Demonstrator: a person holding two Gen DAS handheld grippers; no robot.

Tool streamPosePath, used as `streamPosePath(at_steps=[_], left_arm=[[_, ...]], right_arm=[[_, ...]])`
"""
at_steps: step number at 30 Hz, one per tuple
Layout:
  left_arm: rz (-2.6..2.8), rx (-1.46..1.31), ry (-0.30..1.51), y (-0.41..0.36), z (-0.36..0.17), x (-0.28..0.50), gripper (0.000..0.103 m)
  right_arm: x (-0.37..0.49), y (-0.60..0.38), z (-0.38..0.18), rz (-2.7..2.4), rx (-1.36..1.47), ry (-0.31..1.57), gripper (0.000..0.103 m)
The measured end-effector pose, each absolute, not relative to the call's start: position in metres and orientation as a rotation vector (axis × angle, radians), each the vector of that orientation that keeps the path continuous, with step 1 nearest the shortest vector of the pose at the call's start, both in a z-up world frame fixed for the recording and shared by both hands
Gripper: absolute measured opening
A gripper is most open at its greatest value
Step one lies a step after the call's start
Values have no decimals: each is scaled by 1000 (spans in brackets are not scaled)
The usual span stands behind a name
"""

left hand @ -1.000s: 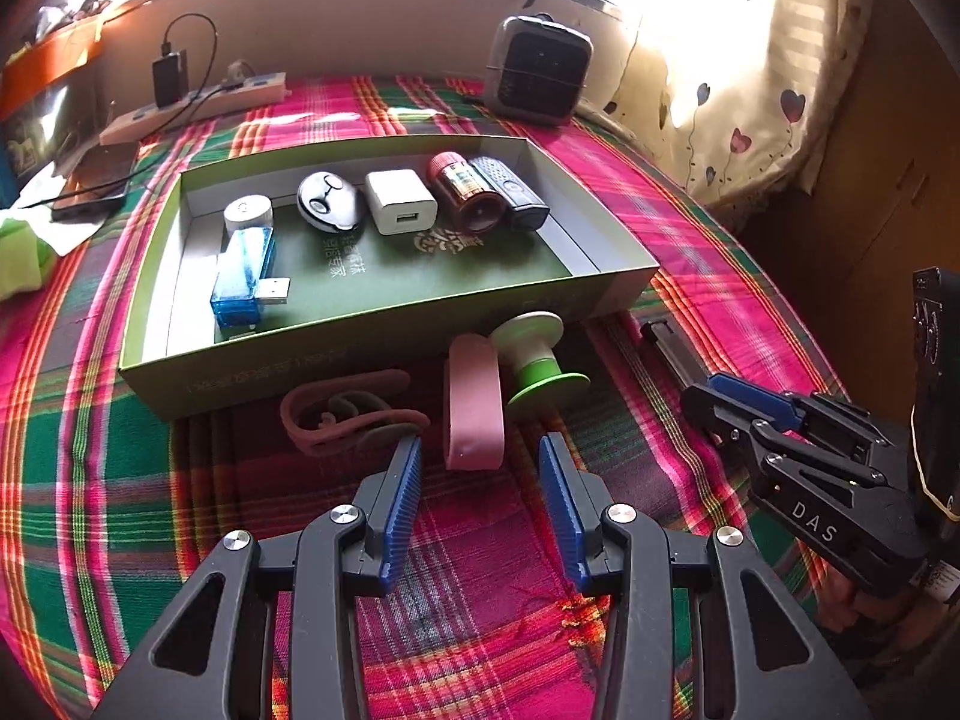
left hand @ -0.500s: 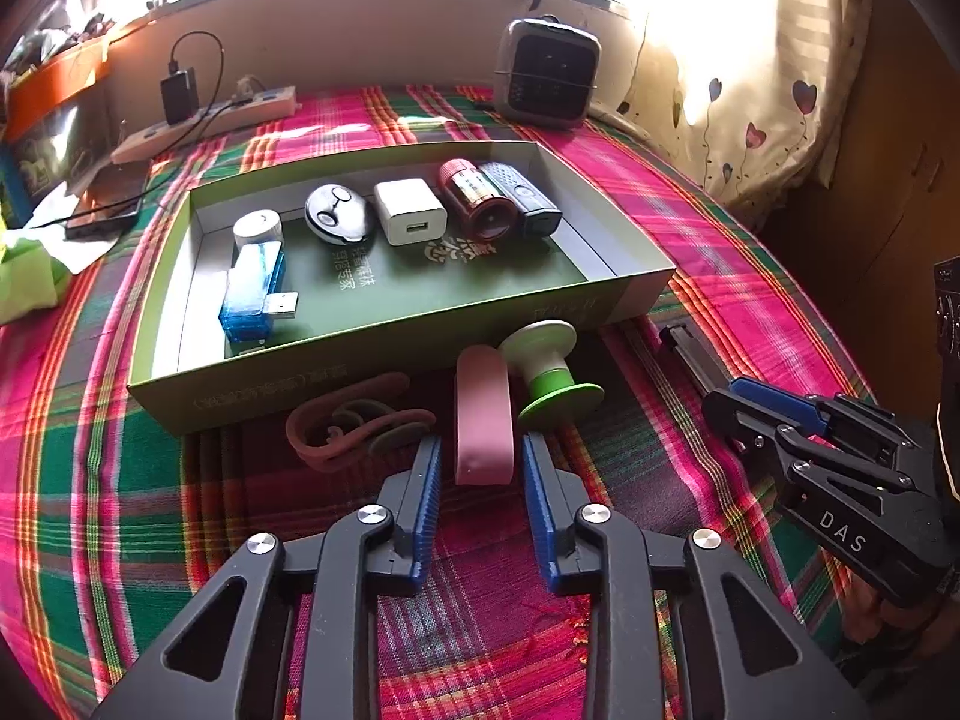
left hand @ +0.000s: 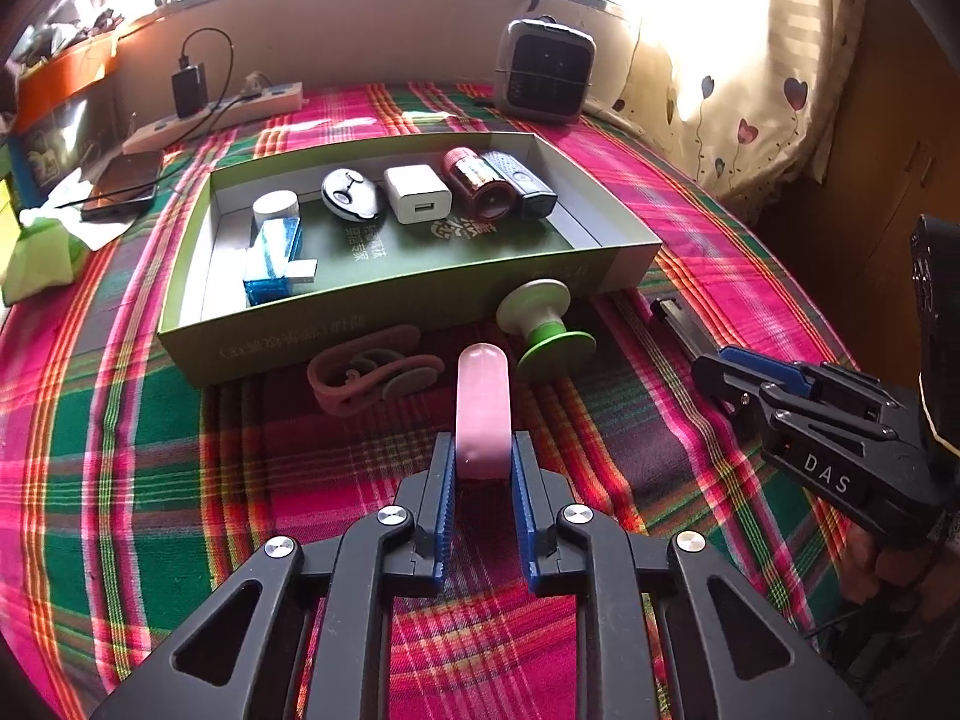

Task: Organize rigid objects
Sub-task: 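Grasp the pink cylinder with the left tool while the right tool holds the lighter, then carry the pink cylinder and lighter in both tools over the green box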

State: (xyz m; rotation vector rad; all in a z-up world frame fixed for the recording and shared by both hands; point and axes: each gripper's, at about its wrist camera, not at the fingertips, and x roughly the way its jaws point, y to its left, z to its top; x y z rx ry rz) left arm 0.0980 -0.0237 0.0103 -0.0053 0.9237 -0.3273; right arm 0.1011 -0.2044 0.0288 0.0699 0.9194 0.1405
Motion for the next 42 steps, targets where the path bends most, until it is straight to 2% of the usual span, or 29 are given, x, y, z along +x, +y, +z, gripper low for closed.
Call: streamPosePath(at_steps=[11, 16, 26, 33, 42], left_arm=[[-316, -17, 931, -21, 10, 95, 18], [-312, -10, 931, -25, 10, 101, 28], [-260, 81, 897, -37, 9, 107, 28], [-250, 89, 885, -38, 8, 108, 28], [-249, 78, 882, -36, 9, 108, 27]], right_arm=[[91, -206, 29, 141, 39, 919, 25], [90, -208, 29, 139, 34, 917, 25], [99, -206, 29, 141, 7, 923, 26], [108, -202, 28, 162, -10, 926, 37], [109, -202, 28, 164, -10, 925, 37]])
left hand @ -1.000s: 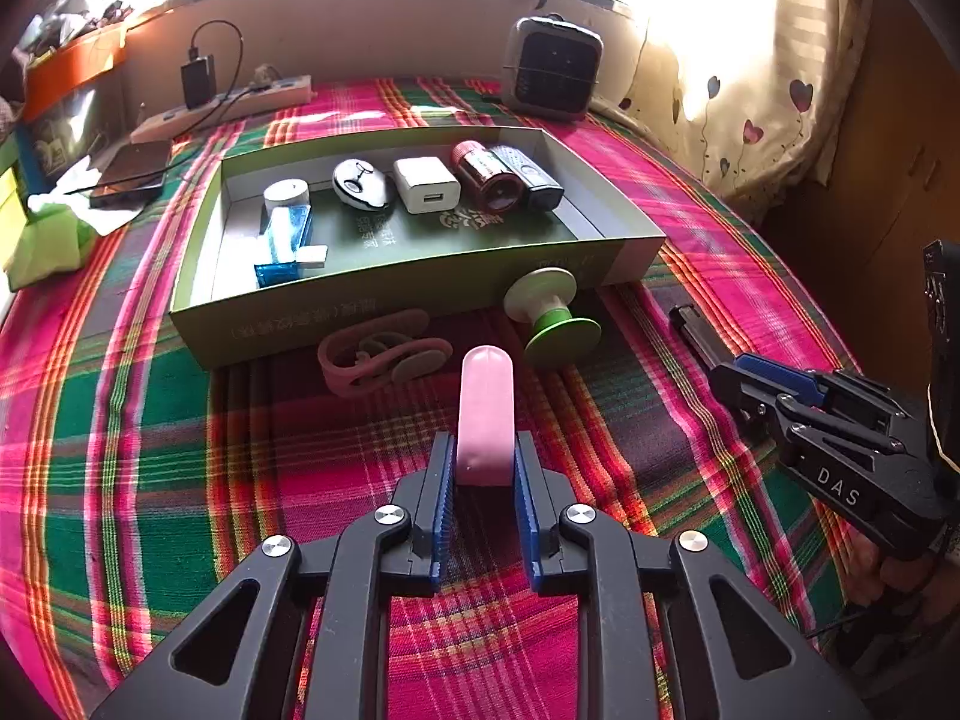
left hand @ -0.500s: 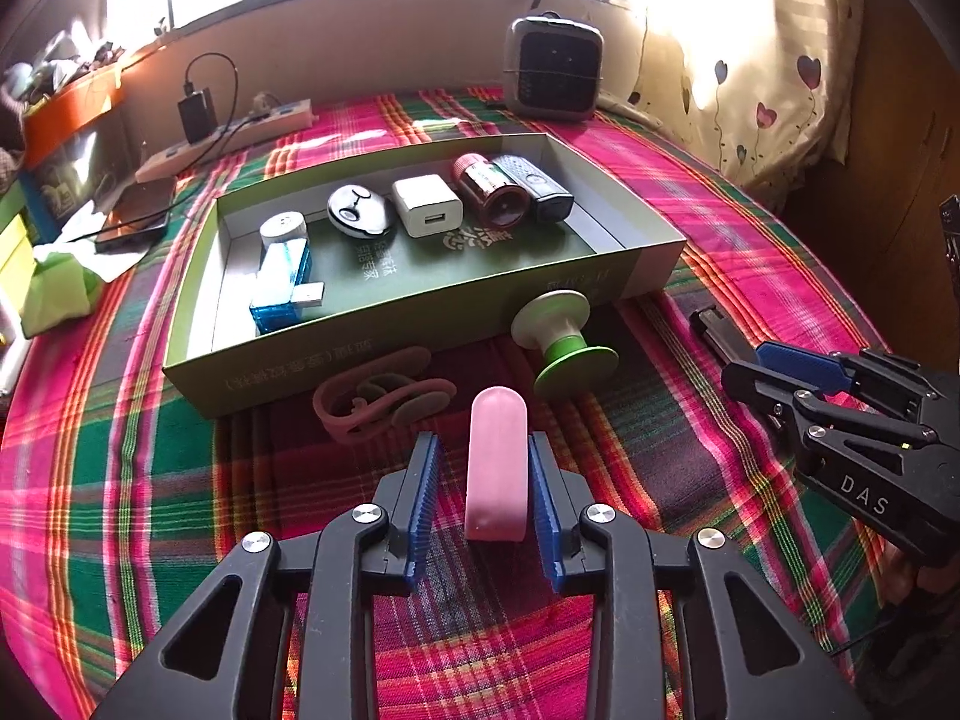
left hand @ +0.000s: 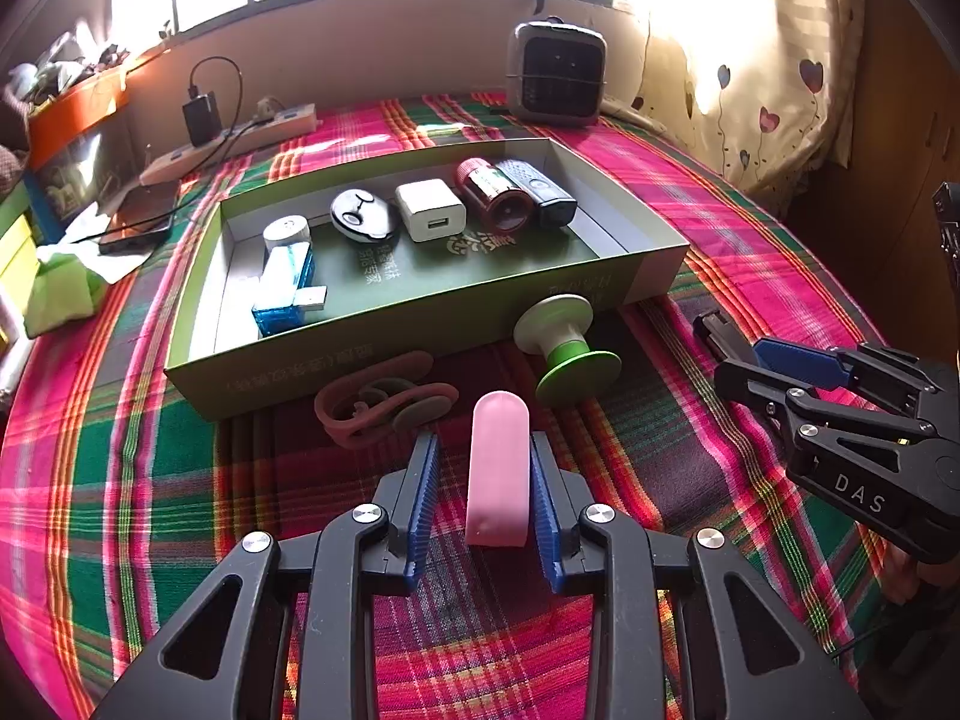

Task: Organize rigid objects
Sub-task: 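Carry the pink cylinder and lighter in both tools over the green box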

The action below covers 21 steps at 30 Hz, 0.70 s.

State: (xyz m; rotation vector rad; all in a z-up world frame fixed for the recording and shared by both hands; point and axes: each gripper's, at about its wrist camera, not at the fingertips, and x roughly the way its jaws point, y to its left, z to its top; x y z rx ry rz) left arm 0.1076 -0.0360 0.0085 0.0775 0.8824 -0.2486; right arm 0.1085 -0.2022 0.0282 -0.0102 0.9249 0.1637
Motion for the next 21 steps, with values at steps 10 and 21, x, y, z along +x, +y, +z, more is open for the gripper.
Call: streamPosePath(at_steps=[10, 21], left_arm=[[-238, 49, 883, -30, 8, 104, 17], [-245, 23, 887, -26, 11, 103, 17]], right_arm=[[106, -206, 29, 146, 2, 921, 25], [103, -206, 30, 141, 6, 920, 25]])
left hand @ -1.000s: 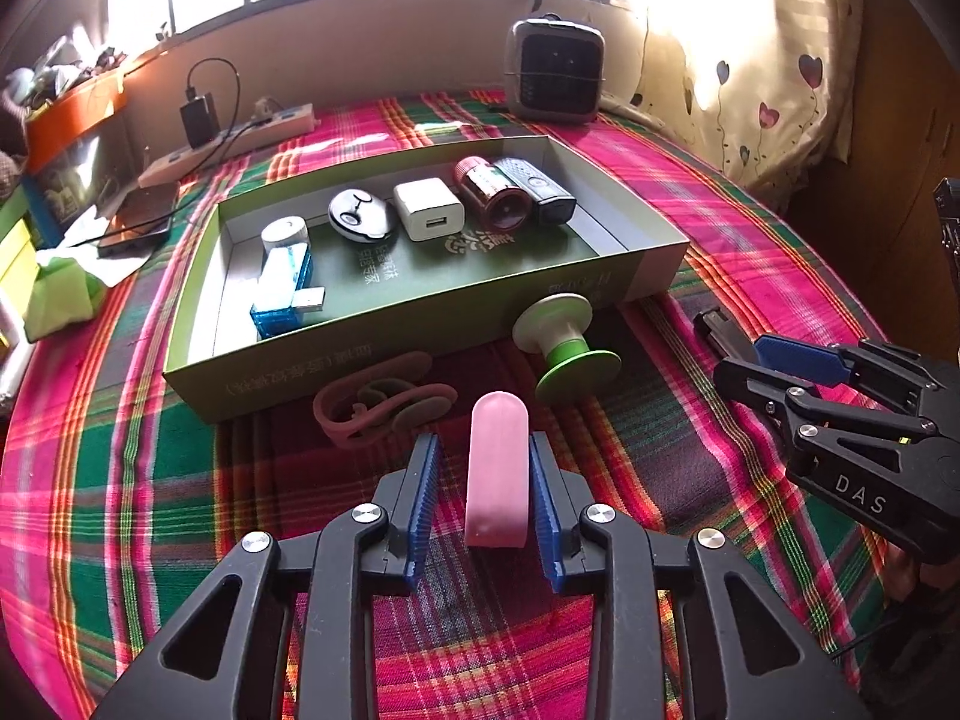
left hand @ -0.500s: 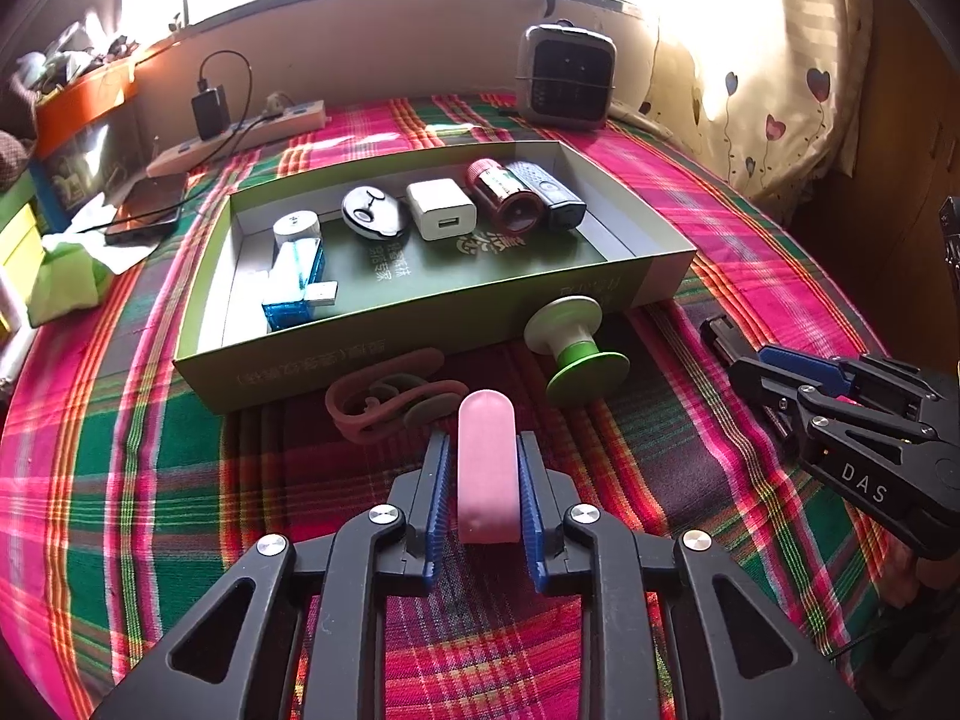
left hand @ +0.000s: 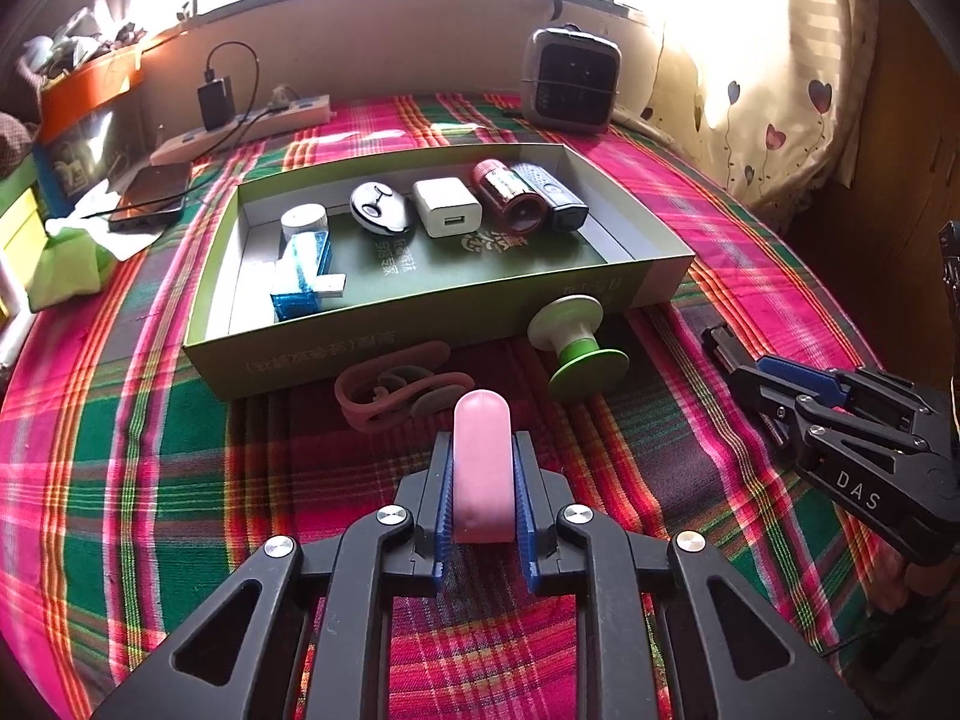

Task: Organize rigid objects
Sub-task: 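Carry the pink cylinder and lighter in both tools over the green box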

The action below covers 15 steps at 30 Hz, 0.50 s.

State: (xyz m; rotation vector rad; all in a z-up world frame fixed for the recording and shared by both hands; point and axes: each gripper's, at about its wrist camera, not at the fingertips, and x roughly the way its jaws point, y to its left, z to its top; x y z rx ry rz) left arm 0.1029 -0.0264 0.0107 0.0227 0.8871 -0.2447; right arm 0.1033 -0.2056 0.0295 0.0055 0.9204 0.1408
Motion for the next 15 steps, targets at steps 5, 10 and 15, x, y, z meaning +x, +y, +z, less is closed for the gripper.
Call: streamPosePath(at_steps=[5, 10, 15], left_arm=[[-250, 9, 874, -23, 19, 101, 17], [-252, -8, 855, -19, 30, 102, 17], [-246, -14, 831, -14, 40, 107, 17]], right_arm=[[102, -206, 31, 153, 12, 921, 25], [100, -205, 38, 160, 14, 902, 25], [101, -203, 48, 170, 12, 880, 24]])
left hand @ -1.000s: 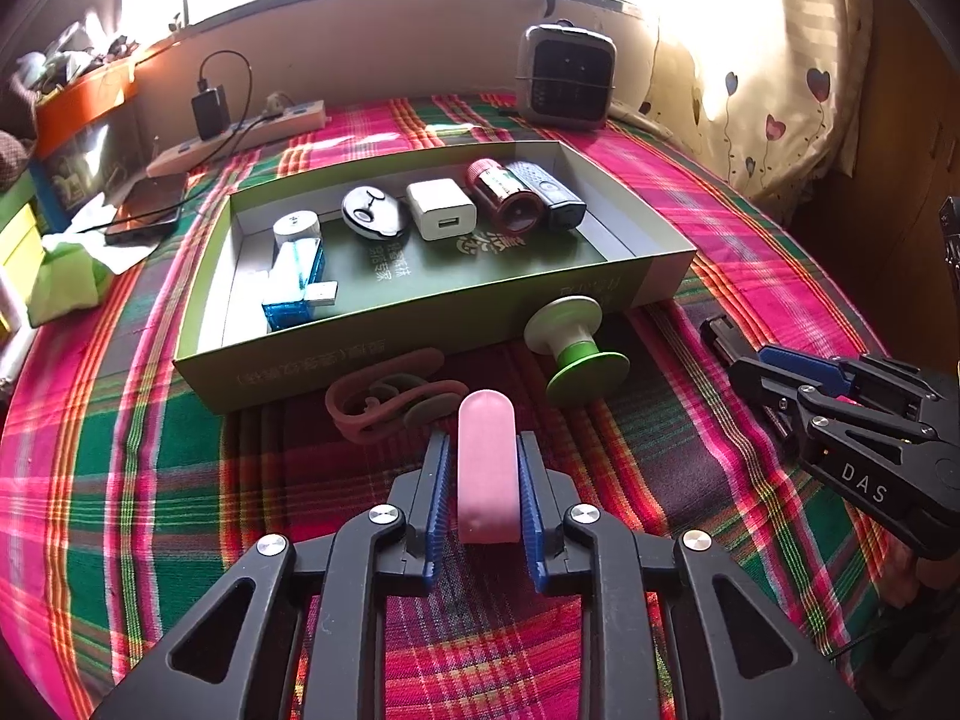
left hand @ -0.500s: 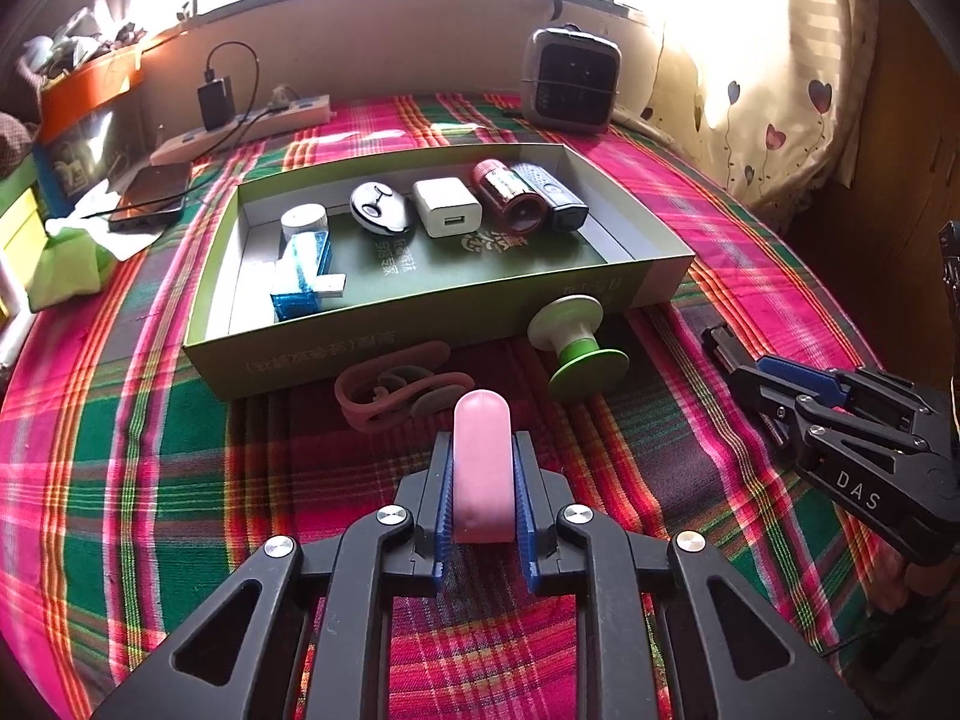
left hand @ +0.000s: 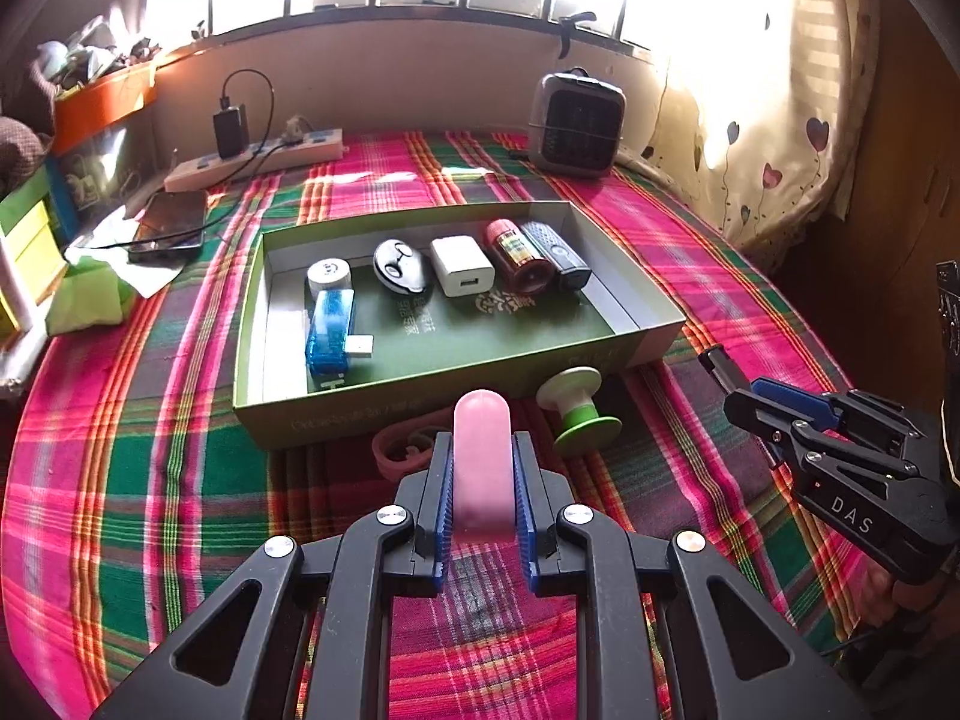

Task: Organize rigid objects
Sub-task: 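Carry the pink cylinder and lighter in both tools over the green box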

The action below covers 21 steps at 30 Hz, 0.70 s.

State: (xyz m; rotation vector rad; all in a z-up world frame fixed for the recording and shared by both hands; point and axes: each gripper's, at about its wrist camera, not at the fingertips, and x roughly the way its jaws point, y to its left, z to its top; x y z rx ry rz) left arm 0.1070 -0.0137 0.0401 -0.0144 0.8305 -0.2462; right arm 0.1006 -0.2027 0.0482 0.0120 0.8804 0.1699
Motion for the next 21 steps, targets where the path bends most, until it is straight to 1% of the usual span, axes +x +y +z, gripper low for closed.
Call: streamPosePath(at_steps=[12, 21], left_arm=[[-230, -55, 818, 3, 56, 137, 17], [-216, -69, 827, 9, 56, 164, 17]], right_arm=[[121, -180, 74, 238, -2, 828, 24], [152, -158, 81, 294, -5, 833, 24]])
